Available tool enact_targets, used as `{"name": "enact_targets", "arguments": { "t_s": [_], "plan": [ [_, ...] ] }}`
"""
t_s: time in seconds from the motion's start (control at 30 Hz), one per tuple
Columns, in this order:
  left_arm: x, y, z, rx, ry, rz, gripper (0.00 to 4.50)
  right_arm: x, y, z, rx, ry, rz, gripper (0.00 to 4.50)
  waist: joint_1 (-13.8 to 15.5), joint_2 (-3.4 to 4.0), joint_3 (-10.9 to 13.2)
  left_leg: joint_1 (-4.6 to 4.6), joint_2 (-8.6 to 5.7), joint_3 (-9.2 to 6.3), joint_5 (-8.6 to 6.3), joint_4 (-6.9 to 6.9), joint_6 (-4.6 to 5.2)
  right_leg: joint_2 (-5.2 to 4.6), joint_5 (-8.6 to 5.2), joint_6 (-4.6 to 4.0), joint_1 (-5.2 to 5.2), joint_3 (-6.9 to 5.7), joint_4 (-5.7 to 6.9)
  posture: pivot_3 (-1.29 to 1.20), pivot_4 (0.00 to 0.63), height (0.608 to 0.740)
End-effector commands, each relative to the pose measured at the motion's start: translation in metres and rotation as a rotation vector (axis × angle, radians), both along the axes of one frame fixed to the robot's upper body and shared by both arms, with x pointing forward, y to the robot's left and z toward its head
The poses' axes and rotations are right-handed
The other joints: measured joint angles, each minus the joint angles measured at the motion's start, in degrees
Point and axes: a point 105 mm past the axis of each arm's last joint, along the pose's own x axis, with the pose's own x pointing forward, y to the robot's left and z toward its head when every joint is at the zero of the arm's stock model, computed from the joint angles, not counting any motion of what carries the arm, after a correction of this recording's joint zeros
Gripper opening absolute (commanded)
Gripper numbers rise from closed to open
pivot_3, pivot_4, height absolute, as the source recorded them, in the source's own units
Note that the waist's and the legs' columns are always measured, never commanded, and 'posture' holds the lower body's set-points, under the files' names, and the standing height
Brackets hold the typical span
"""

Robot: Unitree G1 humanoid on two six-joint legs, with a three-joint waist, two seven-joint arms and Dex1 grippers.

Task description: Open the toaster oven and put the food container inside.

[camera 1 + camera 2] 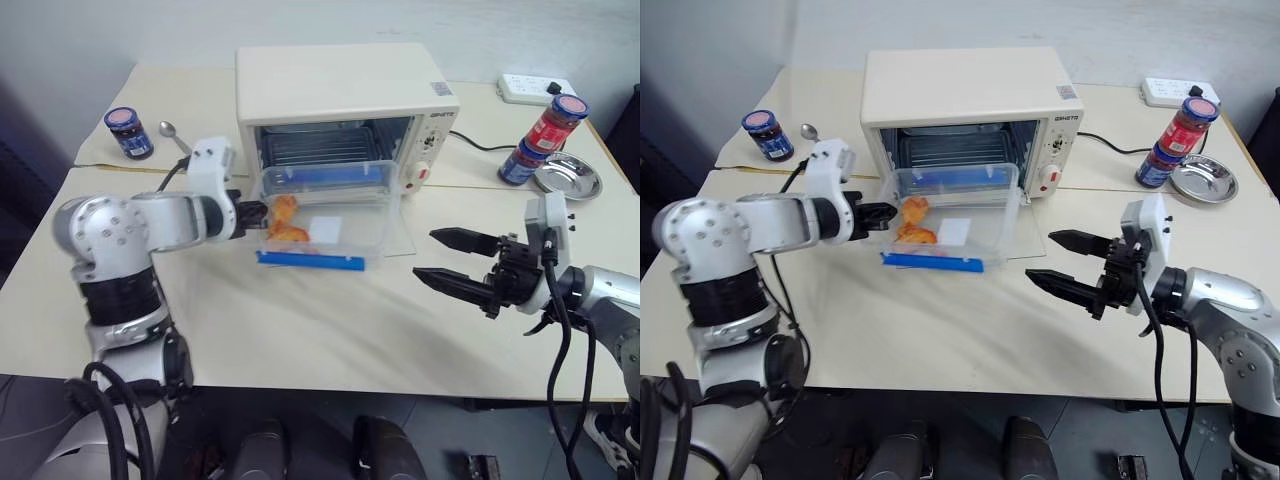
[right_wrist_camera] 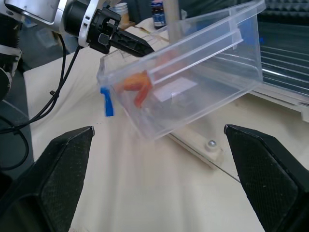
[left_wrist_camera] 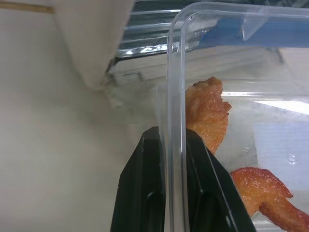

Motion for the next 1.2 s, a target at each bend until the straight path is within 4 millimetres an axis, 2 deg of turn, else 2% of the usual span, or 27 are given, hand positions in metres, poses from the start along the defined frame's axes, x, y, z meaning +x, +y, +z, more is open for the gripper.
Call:
{"name": "enact_targets", "arguments": {
  "t_s": [0.03,0.07,0.23,0.27,0.43,0.6,0.73,0.8,0.9,0.97,1.1,1.17,1.2],
  "plan": [
    [0.008,-0.005,0.011,0.025,-0.024,0.038,0.22,-0.009,-0.001,0.013,0.014,-0.076,-0.021,4.5,-0.02,0.0,0.0,0.0,0.01,0.02,0.0,-0.01,0.0,0.01,0.0,0.0,-0.01,0.0,0.0,0.0,0.15,0.74],
    [0.008,-0.008,0.01,0.033,-0.021,0.034,0.22,-0.01,-0.002,0.013,0.014,-0.079,-0.03,4.5,-0.1,0.0,0.0,0.0,0.02,0.02,0.0,-0.01,0.0,0.02,0.0,0.0,-0.01,0.0,0.0,0.0,0.15,0.74],
    [0.011,-0.013,0.011,0.07,-0.031,0.049,1.65,-0.014,-0.008,0.012,0.003,-0.083,-0.071,4.5,0.15,0.0,0.0,0.01,0.03,0.06,0.06,0.05,-0.02,0.0,0.01,0.02,-0.01,0.01,0.02,0.0,0.15,0.74],
    [0.012,-0.013,0.012,0.079,-0.038,0.054,1.73,-0.015,-0.008,0.012,0.001,-0.083,-0.076,4.5,0.16,0.0,0.0,0.02,0.02,0.06,0.07,0.05,-0.02,0.0,0.01,0.03,0.0,0.02,0.03,0.0,0.15,0.74],
    [0.014,-0.012,0.021,0.079,-0.103,0.064,3.01,-0.014,-0.012,0.011,-0.007,-0.076,-0.093,4.5,0.14,0.0,0.0,0.05,0.03,0.04,0.16,0.05,-0.09,0.01,0.02,0.03,0.02,0.03,0.05,0.0,0.15,0.74],
    [0.005,-0.016,0.042,0.02,-0.247,-0.004,3.01,-0.014,-0.013,0.007,-0.036,-0.064,-0.085,4.5,0.11,0.0,0.0,0.04,0.03,0.02,0.19,0.04,-0.1,0.0,0.02,0.03,0.02,0.02,0.06,0.0,0.15,0.74],
    [-0.008,-0.003,0.06,-0.038,-0.357,-0.044,3.01,-0.013,-0.011,0.005,-0.04,-0.051,-0.061,4.5,0.01,0.0,0.0,0.05,0.05,0.01,0.19,0.0,-0.11,0.01,0.02,0.03,0.01,0.02,0.06,0.0,0.15,0.74],
    [-0.017,0.003,0.075,-0.13,-0.436,-0.09,3.06,-0.014,-0.008,0.004,-0.041,-0.042,-0.032,3.93,-0.04,0.0,0.0,0.05,0.06,0.02,0.19,0.02,-0.11,0.01,0.02,0.03,0.01,0.02,0.06,0.0,0.15,0.74],
    [-0.041,0.01,0.086,-0.226,-0.523,-0.255,2.53,-0.019,-0.001,0.005,-0.03,-0.029,0.025,2.94,-0.01,0.0,0.0,0.05,0.08,0.01,0.2,0.03,-0.11,0.02,0.02,0.03,0.02,0.02,0.07,0.0,0.15,0.74],
    [-0.057,0.011,0.086,-0.243,-0.545,-0.374,1.94,-0.019,0.002,0.004,-0.033,-0.023,0.05,2.27,-0.05,0.01,0.0,0.05,0.08,0.01,0.2,0.03,-0.11,0.02,0.01,0.03,0.01,0.02,0.07,0.0,0.15,0.74],
    [-0.096,0.009,0.062,-0.223,-0.459,-0.671,0.71,-0.02,0.015,-0.003,-0.054,0.005,0.13,0.91,-0.18,0.01,0.0,0.05,0.07,-0.01,0.2,0.03,-0.11,0.01,0.01,0.02,0.02,0.02,0.08,0.0,0.15,0.74],
    [-0.107,0.008,0.048,-0.177,-0.422,-0.767,0.09,-0.02,0.021,-0.008,-0.067,0.02,0.174,0.23,-0.16,0.01,0.0,0.05,0.08,-0.01,0.2,0.03,-0.11,0.02,0.0,0.0,0.02,0.02,0.08,0.0,0.15,0.74],
    [-0.109,0.008,0.043,-0.162,-0.411,-0.794,0.01,-0.02,0.023,-0.01,-0.07,0.023,0.185,0.06,-0.08,0.01,0.0,0.05,0.08,-0.03,0.2,0.03,-0.11,0.03,0.0,0.0,0.02,0.02,0.07,0.0,0.15,0.74]
  ]
}}
